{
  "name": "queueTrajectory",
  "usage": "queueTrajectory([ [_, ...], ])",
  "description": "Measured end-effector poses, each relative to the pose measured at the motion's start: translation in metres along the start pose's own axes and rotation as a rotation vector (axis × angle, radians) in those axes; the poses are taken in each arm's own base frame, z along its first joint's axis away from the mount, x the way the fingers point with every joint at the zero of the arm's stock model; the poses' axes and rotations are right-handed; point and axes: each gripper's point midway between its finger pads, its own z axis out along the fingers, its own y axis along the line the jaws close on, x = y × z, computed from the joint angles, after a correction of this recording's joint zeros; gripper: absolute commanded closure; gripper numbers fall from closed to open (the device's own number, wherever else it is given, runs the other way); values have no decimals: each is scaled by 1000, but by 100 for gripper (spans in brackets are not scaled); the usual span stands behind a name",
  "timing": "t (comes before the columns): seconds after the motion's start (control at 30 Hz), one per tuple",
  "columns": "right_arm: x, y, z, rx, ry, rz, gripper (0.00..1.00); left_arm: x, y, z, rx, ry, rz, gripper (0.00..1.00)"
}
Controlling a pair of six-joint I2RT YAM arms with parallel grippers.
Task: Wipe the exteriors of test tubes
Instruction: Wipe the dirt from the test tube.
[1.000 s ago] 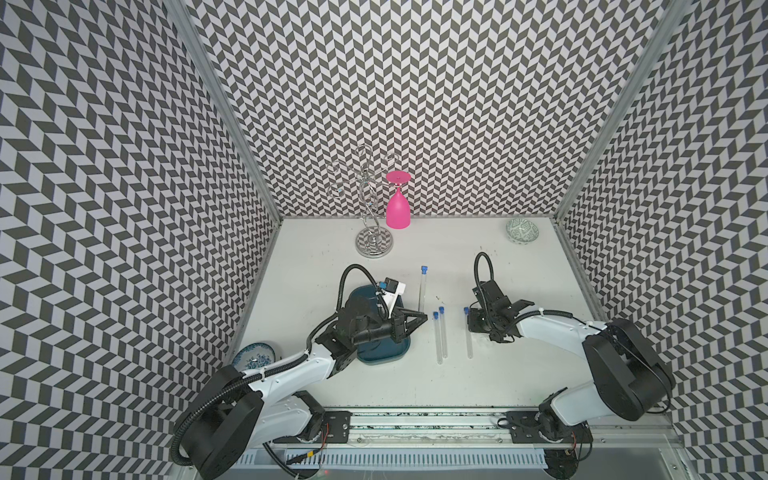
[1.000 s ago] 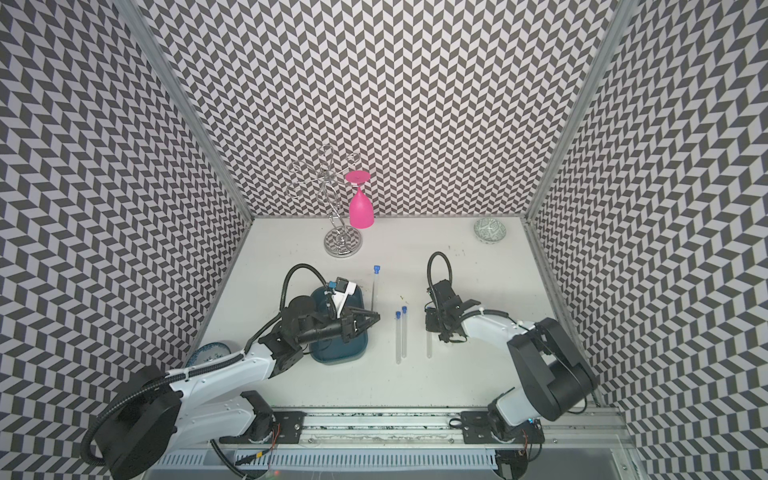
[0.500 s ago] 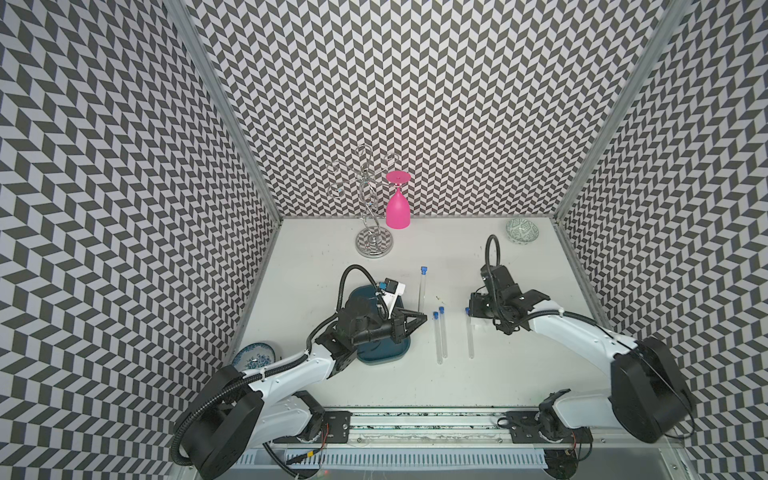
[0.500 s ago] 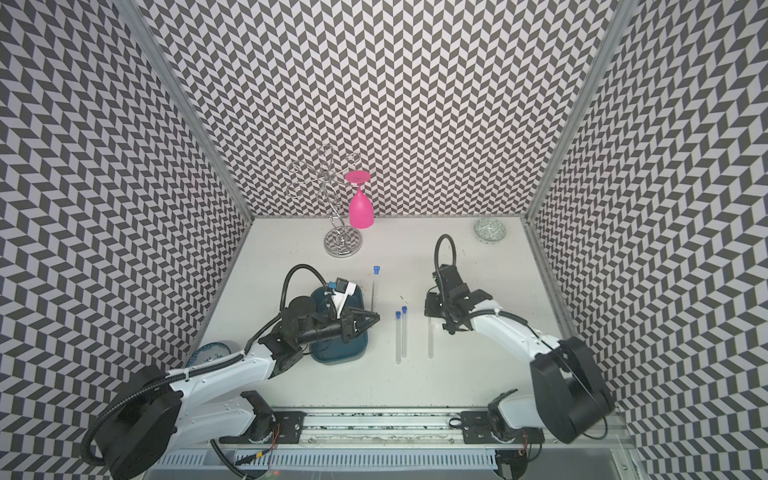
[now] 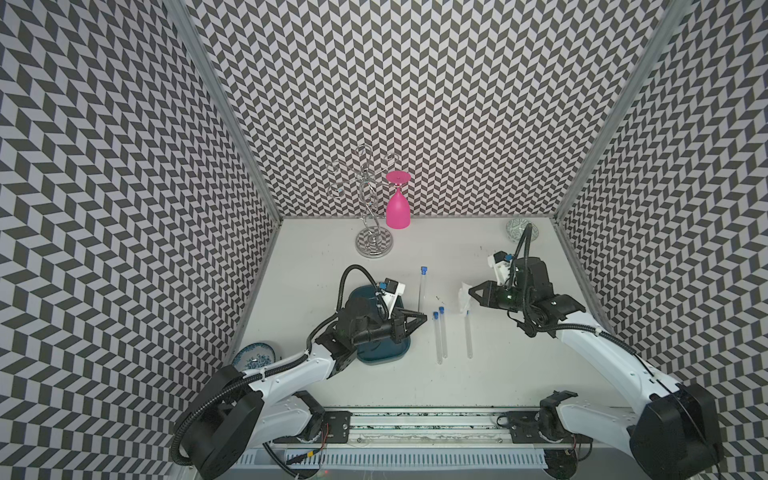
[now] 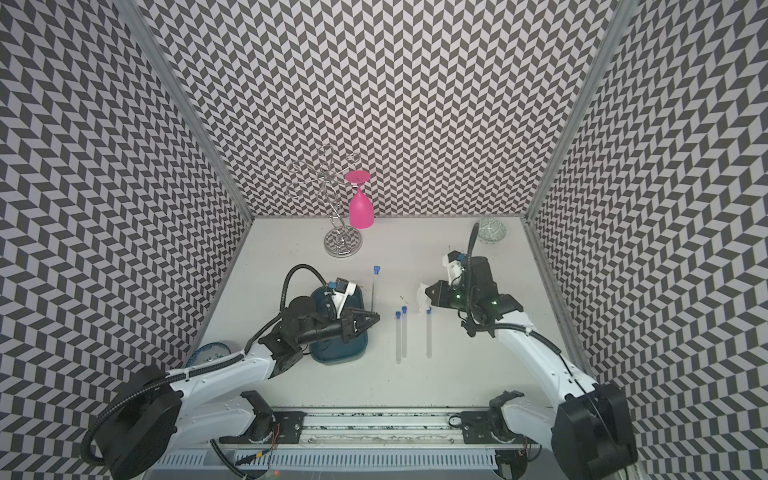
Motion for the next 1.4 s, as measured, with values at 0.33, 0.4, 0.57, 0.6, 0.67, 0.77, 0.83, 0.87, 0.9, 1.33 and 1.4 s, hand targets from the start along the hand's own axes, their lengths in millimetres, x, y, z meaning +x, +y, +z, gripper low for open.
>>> queueTrajectory([
  [0.33,17,46,-7,-245,46,-38,100,3,1,2,-1,10,-5,95],
  [0.4,14,43,-7,-182,29,-55,100,5,1,3,0,15,-6,95],
  [0.57,16,52,-2,-228,63,-74,100,9,1,5,0,27,-10,95],
  [0.6,22,56,0,-263,73,-65,100,9,1,5,1,29,-11,95],
  [0.67,34,63,1,-305,92,-60,100,11,1,6,1,34,-12,95],
  [0.77,38,77,-1,-367,102,-63,100,13,2,7,-1,41,-16,95],
  [0.83,37,88,-3,-409,101,-74,100,16,2,9,-1,50,-19,95],
  [0.87,35,93,-3,-425,99,-81,100,17,2,11,-1,56,-21,95],
  [0.9,34,98,-2,-439,98,-86,100,19,2,12,0,62,-22,95],
  [1.33,40,145,17,-573,143,-129,100,17,-3,19,16,68,-14,95],
  [1.4,38,149,17,-578,134,-137,100,17,-3,19,15,66,-15,95],
])
